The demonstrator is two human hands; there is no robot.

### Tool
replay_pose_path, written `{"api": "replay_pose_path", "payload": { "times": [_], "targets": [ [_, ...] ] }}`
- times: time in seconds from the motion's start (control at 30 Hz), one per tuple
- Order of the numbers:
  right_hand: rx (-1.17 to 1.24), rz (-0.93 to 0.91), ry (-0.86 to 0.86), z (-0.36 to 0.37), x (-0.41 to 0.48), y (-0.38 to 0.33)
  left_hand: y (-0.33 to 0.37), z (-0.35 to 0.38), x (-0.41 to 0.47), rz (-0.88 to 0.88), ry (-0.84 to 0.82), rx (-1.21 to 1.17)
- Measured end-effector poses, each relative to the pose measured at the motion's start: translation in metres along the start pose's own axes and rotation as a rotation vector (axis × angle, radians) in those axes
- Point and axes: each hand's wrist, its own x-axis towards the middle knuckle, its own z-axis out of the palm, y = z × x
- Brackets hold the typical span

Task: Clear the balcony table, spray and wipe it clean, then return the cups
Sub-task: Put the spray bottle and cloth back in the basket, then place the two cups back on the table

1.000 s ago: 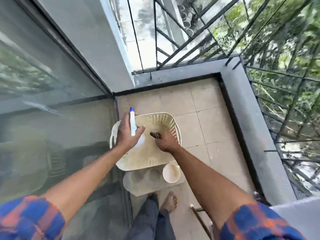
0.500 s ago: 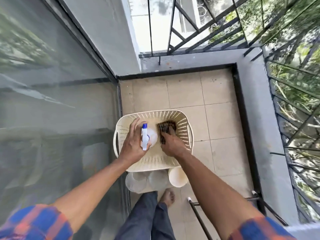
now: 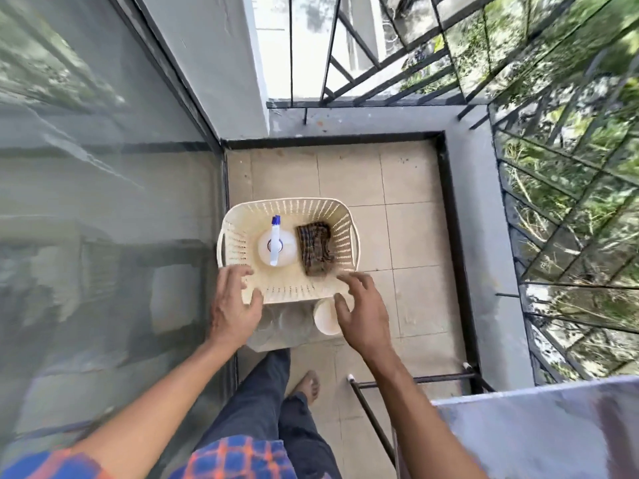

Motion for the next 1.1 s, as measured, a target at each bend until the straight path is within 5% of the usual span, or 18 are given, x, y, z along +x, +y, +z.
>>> {"api": "replay_pose_path", "payload": {
  "times": [0.2, 0.4, 0.83, 1.1],
  "targets": [
    [-0.136, 0.229, -0.144, 0.005, -0.044, 0.033, 0.007, 0.017, -0.045, 0.069, -0.246, 0.013],
    [-0.312, 0.148, -0.273, 0.041, -0.034, 0.037, -0.001, 0.036, -0.061, -0.010, -0.465, 0.006],
    [-0.451, 0.020, -0.253, 0.043, -0.022, 0.042, -0.002, 0.056, -0.061, -0.008, -0.551, 0.042],
    [-0.442, 0.200, -0.127, -0.032, -0.039, 0.077, 0.026, 0.092, -0.054, 0.201, -0.595, 0.225]
  ]
}}
